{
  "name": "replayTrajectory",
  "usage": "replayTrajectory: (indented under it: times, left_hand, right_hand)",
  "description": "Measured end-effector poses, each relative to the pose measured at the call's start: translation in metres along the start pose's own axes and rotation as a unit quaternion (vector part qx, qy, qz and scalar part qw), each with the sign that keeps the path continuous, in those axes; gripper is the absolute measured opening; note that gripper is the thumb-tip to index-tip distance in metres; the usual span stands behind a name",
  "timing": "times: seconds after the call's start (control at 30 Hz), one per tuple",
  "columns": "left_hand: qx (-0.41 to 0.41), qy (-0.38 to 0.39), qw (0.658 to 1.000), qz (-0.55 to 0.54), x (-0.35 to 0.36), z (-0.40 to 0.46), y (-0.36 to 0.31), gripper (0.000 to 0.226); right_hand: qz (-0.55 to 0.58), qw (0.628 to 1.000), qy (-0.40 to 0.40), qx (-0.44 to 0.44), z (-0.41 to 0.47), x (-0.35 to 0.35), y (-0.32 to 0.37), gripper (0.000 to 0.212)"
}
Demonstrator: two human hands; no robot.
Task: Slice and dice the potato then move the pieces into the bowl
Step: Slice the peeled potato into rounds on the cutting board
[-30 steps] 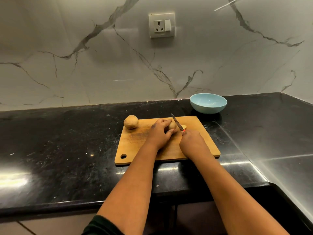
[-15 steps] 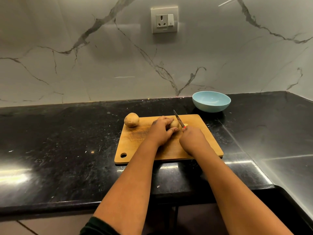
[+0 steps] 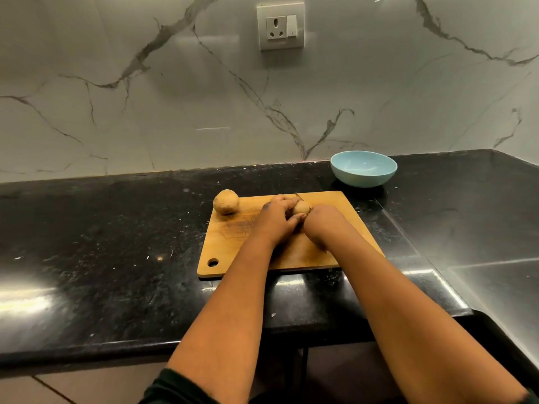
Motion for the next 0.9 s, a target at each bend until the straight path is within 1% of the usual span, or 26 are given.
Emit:
replayTrajectory:
  times: [0.1,0.17,0.23,0.4,0.47,0.6,0.73,0.83,0.9]
  left_hand:
    - [-0.012,-0.007,1.0,-0.013,-0.001,-0.003,-0.001,0.053]
    - [-0.018,-0.01,1.0,-0.021,-0.002,-0.005,0.0,0.055]
    - [-0.021,-0.008,0.999,-0.026,-0.003,-0.007,0.0,0.055]
    - [-0.021,-0.003,0.999,-0.029,-0.006,-0.009,-0.002,0.055]
    - [-0.023,-0.005,0.999,-0.024,-0.006,-0.009,-0.002,0.054]
    - [-0.027,-0.008,0.999,-0.022,-0.005,-0.009,-0.002,0.055]
    - [-0.032,-0.004,0.999,-0.023,-0.003,-0.007,-0.001,0.055]
    - [-0.034,-0.005,0.999,-0.024,-0.002,-0.006,0.0,0.055]
    - [-0.033,-0.007,0.999,-0.026,-0.002,-0.005,0.0,0.055]
  right_hand:
    - [-0.054,0.998,0.008,-0.02,0.004,0.015,-0.009,0.033]
    - [-0.071,0.997,0.001,-0.001,-0.002,0.022,-0.016,0.032]
    - [-0.077,0.997,0.016,0.026,-0.005,0.022,-0.025,0.032]
    - [-0.028,0.998,-0.029,0.042,-0.016,-0.002,-0.042,0.034]
    - [-0.013,0.998,-0.051,0.025,-0.018,-0.001,-0.036,0.034]
    - [0.017,0.998,-0.065,0.019,-0.009,0.016,-0.031,0.032]
    - [0.071,0.994,-0.086,0.016,-0.004,0.018,-0.035,0.032]
    - [0.065,0.994,-0.086,0.004,-0.004,0.02,-0.033,0.032]
    - [0.061,0.995,-0.083,0.011,-0.003,0.021,-0.032,0.03]
Point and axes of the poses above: each hand's wrist, its own z-axis towards the middle knuckle, its own x-axis out of the palm, y = z × x, the point moved 4 cm from there along z, towards the middle knuckle, and after that the axes turned 4 degrees about -y, right-handed, at the moved point
